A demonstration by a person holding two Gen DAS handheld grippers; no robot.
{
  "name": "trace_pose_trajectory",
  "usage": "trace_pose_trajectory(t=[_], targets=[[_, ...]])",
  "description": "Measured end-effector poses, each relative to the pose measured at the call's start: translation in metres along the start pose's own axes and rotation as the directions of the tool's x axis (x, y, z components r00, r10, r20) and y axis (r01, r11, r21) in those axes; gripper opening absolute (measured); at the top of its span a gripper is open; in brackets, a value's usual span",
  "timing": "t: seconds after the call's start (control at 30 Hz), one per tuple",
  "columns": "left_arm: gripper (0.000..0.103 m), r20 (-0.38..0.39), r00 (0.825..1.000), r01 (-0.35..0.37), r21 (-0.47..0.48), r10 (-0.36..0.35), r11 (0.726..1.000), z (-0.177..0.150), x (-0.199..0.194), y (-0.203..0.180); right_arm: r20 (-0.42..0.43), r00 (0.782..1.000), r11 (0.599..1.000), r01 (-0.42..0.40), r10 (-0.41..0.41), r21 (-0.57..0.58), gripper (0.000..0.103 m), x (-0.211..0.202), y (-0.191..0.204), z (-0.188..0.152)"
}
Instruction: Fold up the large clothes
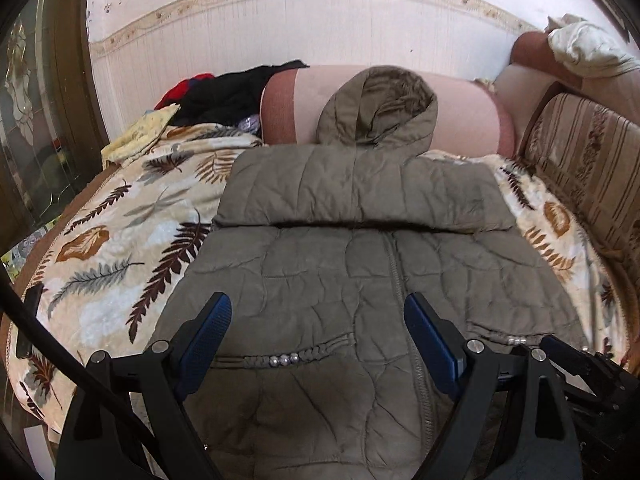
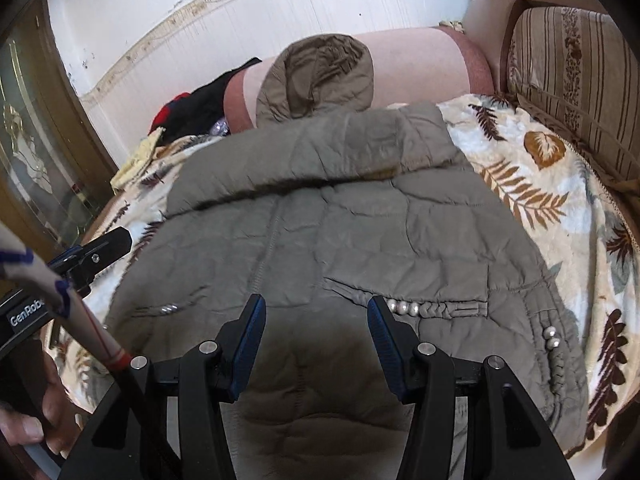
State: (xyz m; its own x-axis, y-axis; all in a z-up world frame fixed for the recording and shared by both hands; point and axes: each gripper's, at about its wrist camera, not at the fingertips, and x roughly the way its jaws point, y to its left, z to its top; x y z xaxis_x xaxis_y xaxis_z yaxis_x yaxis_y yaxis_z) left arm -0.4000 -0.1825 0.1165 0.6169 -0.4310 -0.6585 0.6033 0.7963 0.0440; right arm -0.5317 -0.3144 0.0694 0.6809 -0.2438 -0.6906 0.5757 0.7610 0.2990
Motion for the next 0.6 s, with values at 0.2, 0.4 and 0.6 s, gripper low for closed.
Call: trace_pose_trajectory(t=[0.2, 0.4, 0.6], targets=[[0.087, 0.001, 1.0, -0.01, -0.018, 0.01, 1.0, 0.0, 0.024, 0.002, -0.009, 1.0, 0.999, -0.016, 0.016, -0.027, 0.057, 0.02, -0.008, -0.007], [0.087, -0.033, 0.999, -0.017, -0.02, 0.016, 1.0, -0.003, 0.05, 0.0, 0.01, 0.999, 0.998, -0.031, 0.032, -0.053, 0.057, 0.022, -0.006, -0.007], [0.087, -0.066, 0.998, -0.021, -0.026, 0.019, 0.999, -0.011, 0.067, 0.001, -0.014, 0.998, 0.998, -0.063, 0.063, -0.005, 0.057, 0.028, -0.015, -0.007]])
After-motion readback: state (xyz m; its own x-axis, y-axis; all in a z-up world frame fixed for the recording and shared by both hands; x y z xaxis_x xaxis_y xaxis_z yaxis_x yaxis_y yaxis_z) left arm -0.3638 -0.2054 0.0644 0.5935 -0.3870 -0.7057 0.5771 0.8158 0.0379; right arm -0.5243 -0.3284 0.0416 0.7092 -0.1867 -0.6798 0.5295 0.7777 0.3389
